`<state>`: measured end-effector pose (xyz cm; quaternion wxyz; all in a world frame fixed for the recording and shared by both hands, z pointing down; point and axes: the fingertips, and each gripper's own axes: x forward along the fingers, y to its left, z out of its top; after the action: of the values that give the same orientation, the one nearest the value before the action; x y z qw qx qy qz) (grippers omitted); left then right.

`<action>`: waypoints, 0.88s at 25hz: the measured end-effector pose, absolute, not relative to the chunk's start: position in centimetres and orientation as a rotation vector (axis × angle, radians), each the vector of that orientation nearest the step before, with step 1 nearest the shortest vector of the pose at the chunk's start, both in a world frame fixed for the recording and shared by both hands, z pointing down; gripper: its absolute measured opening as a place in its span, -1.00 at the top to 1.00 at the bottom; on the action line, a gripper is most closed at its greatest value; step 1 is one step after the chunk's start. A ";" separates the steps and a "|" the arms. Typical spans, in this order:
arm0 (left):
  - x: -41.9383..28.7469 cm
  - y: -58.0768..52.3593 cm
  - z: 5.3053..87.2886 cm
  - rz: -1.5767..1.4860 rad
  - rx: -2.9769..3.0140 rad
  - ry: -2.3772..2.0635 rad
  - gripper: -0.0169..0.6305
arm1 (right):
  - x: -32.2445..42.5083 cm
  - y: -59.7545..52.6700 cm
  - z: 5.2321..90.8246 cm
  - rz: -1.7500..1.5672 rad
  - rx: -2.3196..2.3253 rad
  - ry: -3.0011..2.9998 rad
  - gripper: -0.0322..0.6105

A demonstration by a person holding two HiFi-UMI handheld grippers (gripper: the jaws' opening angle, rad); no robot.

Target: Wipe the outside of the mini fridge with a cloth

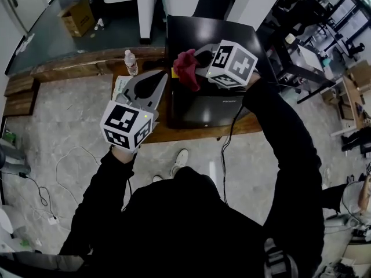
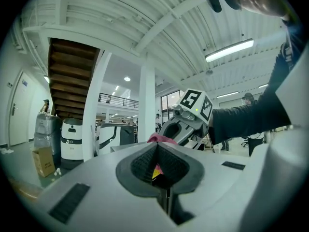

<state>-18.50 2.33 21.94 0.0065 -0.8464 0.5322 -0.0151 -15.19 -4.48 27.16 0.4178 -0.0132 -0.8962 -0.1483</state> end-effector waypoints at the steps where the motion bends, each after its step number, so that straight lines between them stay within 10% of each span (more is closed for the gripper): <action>1: -18.1 2.4 21.4 -0.042 -2.645 1.651 0.93 | -14.8 -4.8 25.8 -0.372 -0.006 -2.283 0.73; 22: -6.8 -12.8 15.6 0.069 -2.511 1.711 0.93 | -4.3 -29.5 20.9 -0.433 0.123 -2.233 0.73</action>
<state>-6.76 -12.76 15.59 0.0512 -0.8251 0.5622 0.0228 -4.25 -29.47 20.85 0.4188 0.0490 -0.8902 -0.1725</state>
